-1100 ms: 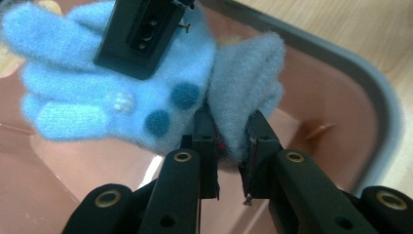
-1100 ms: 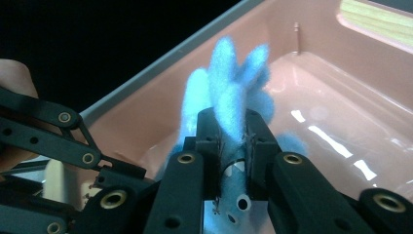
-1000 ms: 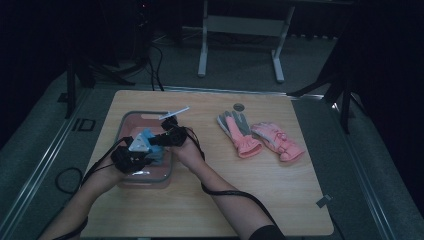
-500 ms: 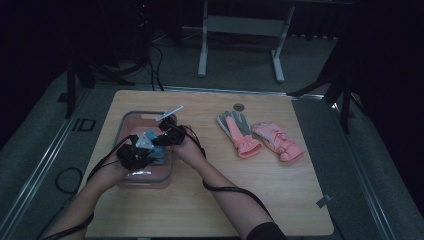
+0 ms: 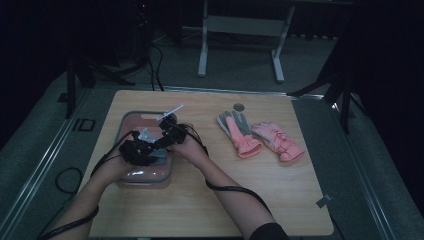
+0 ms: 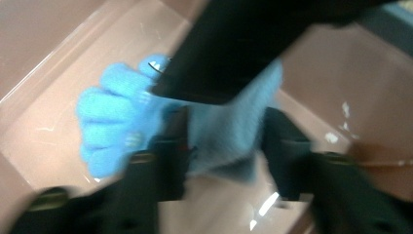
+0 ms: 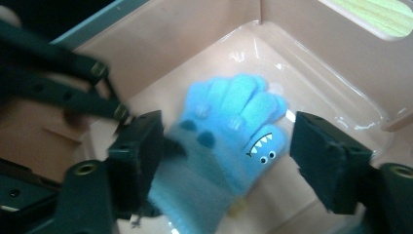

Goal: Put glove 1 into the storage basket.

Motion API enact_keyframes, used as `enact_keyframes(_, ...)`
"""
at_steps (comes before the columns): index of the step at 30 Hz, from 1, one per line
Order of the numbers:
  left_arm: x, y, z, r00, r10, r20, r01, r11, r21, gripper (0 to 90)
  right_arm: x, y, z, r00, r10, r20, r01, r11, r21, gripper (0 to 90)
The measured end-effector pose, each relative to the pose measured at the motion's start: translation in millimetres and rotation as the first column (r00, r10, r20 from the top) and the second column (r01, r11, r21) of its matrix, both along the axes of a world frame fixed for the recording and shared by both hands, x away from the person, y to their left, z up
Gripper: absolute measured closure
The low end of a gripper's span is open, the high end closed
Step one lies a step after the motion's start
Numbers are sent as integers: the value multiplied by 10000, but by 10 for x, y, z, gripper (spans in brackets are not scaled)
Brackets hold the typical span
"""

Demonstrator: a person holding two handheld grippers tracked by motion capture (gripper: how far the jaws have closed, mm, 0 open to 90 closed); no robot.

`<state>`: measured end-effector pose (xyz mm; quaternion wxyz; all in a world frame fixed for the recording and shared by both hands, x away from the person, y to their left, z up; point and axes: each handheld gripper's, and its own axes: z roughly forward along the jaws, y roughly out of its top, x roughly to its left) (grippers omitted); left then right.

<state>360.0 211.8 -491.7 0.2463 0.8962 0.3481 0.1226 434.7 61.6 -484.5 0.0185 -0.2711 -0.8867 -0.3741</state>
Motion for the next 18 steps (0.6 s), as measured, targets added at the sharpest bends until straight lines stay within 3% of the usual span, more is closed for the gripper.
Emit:
enact_keyframes(3, -30, 13, 40, 9989, 345, 303, -343, 9994, -65, 363, -18, -61, 37, 9998, 170, -134, -167, 9996, 215, 185)
enact_keyframes(6, -68, 76, 89, 9964, 779, 323, -751, 9939, -805, 231, -41, -137, 90, 9996, 206, -200, -198, 9990, 410, 165)
enact_keyframes(8, -113, 107, 122, 9952, 887, 407, -834, 9896, -1170, 165, -53, -221, 129, 9992, 111, -388, -71, 9948, 1015, 164)
enact_keyframes(11, -203, 119, 168, 9904, 1039, 916, -881, 9829, -1616, 145, -87, -320, 182, 9998, 112, -187, -85, 9899, 1415, 164)
enact_keyframes(16, -342, 59, 242, 9814, 1016, 1627, -641, 9732, -2207, 145, -183, -498, 263, 9963, -34, 855, -74, 9920, 1258, 153)
enact_keyframes(18, -395, -4, 285, 9809, 891, 1731, -465, 9706, -2362, 145, -213, -573, 288, 9970, 20, 778, -127, 9905, 1372, 154)
